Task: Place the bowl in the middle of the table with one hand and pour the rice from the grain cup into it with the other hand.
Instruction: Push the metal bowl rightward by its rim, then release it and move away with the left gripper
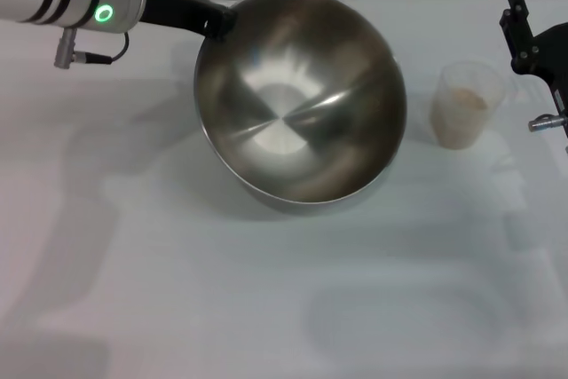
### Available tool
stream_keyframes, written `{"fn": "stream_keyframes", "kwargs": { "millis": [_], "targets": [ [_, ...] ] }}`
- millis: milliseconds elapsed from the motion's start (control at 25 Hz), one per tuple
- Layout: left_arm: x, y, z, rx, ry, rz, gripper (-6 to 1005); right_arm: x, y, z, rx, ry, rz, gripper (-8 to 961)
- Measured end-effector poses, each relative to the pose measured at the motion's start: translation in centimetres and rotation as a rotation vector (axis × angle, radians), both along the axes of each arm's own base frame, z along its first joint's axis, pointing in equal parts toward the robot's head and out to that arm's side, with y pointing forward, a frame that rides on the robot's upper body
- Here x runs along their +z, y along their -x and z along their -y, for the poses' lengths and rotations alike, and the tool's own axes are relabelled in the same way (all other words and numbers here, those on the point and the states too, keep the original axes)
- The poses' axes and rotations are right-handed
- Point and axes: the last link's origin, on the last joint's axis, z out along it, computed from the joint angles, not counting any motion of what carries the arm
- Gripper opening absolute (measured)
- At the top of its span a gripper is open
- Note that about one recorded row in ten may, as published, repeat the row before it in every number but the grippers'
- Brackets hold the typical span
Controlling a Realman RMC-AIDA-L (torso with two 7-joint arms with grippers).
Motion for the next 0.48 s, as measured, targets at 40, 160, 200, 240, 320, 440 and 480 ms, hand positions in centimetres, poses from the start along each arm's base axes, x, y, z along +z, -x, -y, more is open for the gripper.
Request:
{"fn": "stream_keyframes", "kwargs": {
  "millis": [40, 160, 200, 240, 320, 440, 480],
  "targets": [
    [-0.2, 0.5, -0.1, 0.014, -0.002, 0.001, 37, 0.0, 0.0, 0.0, 0.001, 0.000, 0.000, 610],
    [-0.7, 1.4, -0.3, 0.043, -0.001, 0.001, 37, 0.0, 0.2, -0.2, 0.005, 0.000, 0.000, 611],
    [-0.8, 1.6, -0.3, 0.049, -0.001, 0.002, 37, 0.0, 0.2, -0.2, 0.005, 0.001, 0.001, 611],
    [-0.8, 1.7, -0.3, 0.052, -0.002, 0.003, 37, 0.0, 0.2, -0.3, 0.006, 0.001, 0.001, 611],
    [-0.9, 1.9, -0.4, 0.055, -0.010, 0.006, 37, 0.0, 0.3, -0.4, 0.008, 0.003, 0.003, 611],
    [-0.8, 2.0, -0.5, 0.056, -0.019, 0.009, 37, 0.0, 0.4, -0.4, 0.010, 0.004, 0.004, 611],
    [-0.8, 2.0, -0.5, 0.055, -0.022, 0.010, 37, 0.0, 0.4, -0.5, 0.010, 0.004, 0.004, 611]
  ]
}}
